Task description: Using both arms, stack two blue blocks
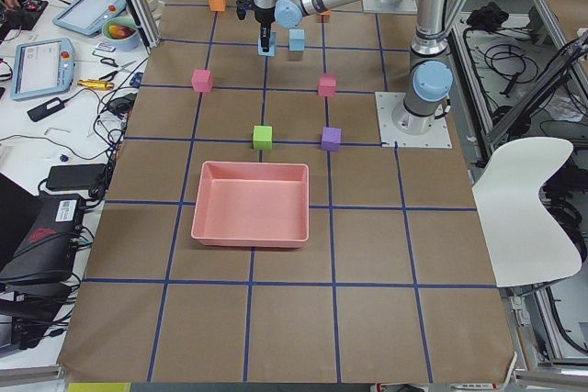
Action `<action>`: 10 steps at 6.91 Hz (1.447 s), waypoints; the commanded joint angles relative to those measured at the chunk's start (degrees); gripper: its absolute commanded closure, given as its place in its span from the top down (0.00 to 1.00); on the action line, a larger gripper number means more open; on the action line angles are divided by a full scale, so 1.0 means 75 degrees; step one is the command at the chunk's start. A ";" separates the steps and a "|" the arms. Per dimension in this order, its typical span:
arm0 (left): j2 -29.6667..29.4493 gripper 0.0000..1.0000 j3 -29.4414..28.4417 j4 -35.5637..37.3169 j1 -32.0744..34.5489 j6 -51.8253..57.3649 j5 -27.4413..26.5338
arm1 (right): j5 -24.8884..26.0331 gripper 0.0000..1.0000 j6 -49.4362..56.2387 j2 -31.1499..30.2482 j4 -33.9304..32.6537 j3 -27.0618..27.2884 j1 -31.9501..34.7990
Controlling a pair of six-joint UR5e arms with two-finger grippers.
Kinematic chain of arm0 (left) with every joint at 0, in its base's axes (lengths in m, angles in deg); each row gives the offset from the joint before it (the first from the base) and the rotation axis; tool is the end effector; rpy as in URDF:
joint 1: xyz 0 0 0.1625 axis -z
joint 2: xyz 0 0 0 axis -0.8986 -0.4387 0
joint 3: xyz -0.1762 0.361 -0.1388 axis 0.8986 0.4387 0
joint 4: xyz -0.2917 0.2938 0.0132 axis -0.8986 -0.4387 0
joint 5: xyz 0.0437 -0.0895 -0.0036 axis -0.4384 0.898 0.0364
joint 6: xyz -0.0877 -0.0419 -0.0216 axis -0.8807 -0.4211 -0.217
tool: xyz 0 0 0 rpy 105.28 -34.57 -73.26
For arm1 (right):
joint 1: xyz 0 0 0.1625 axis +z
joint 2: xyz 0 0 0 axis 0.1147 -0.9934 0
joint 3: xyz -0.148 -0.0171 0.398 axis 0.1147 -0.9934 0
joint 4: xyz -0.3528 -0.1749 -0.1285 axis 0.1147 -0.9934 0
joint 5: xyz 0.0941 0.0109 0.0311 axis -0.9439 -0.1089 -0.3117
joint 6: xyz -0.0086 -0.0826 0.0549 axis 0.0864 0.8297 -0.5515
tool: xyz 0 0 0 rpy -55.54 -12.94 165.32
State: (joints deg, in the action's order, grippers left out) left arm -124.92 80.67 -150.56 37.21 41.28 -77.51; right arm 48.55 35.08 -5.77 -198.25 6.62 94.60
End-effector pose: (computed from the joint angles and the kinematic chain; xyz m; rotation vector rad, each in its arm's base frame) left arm -0.2405 -0.5300 0.2937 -0.0040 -3.1362 0.0475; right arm 0.2525 -0.5364 0.3391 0.1661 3.0388 0.0589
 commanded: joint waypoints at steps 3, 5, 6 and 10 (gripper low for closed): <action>-0.0346 0.21 -0.0055 0.0114 0.1445 -0.2344 0.0674 | 0.1030 1.00 0.1138 -0.0465 0.0477 -0.0312 -0.0952; -0.0440 0.21 0.0167 0.0114 0.1789 -0.2418 0.0662 | 0.1007 1.00 0.0918 -0.0490 0.1243 -0.0311 -0.0963; -0.0429 0.20 0.0179 0.0091 0.1859 -0.2418 0.0663 | 0.1042 1.00 0.1032 -0.0536 0.1505 -0.0404 -0.1044; -0.0499 0.20 0.0203 0.0103 0.1836 -0.2909 0.0674 | 0.0949 1.00 0.1466 -0.1308 0.1647 -0.0370 -0.1162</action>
State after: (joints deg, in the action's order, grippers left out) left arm -128.48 82.06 -149.73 51.03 20.47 -72.56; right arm 55.83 45.78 -13.98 -187.08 3.70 86.03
